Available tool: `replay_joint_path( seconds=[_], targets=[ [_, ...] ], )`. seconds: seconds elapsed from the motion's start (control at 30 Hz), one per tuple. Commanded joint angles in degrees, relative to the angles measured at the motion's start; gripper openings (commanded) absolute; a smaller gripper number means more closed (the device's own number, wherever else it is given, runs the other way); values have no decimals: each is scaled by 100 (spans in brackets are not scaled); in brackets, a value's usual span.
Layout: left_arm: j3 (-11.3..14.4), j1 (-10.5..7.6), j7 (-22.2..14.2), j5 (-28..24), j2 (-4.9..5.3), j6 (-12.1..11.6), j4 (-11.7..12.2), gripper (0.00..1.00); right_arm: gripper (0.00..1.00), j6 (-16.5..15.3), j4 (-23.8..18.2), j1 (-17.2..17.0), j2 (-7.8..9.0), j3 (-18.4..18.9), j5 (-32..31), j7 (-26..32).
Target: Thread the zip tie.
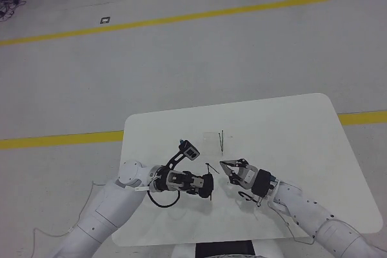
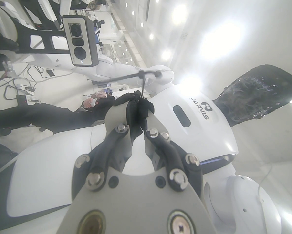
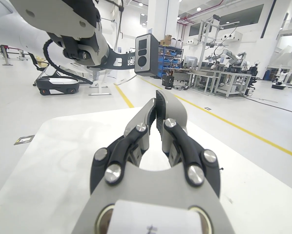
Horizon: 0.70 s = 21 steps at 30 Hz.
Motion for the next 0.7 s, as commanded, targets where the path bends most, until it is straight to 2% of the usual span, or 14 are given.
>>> replay_joint_path(
  seconds=[0.0,0.27,0.3,0.33,0.43,0.57,0.67],
  targets=[
    [0,0,0,0,0,0,0,0,0,0,-5,-4,3,-5,0,50],
    [0,0,0,0,0,0,0,0,0,0,-52,-19,31,-21,81,44],
    [0,0,0,0,0,0,0,0,34,0,-75,-24,38,-41,82,15],
    [0,0,0,0,0,0,0,0,85,0,-85,-29,47,-62,101,-14],
    [0,0,0,0,0,0,0,0,97,0,-87,2,86,-173,117,-105],
    [0,0,0,0,0,0,0,0,65,0,-82,107,131,-402,203,-138],
    [0,0,0,0,0,0,0,0,60,0,-87,194,157,-544,299,-157]
  ],
)
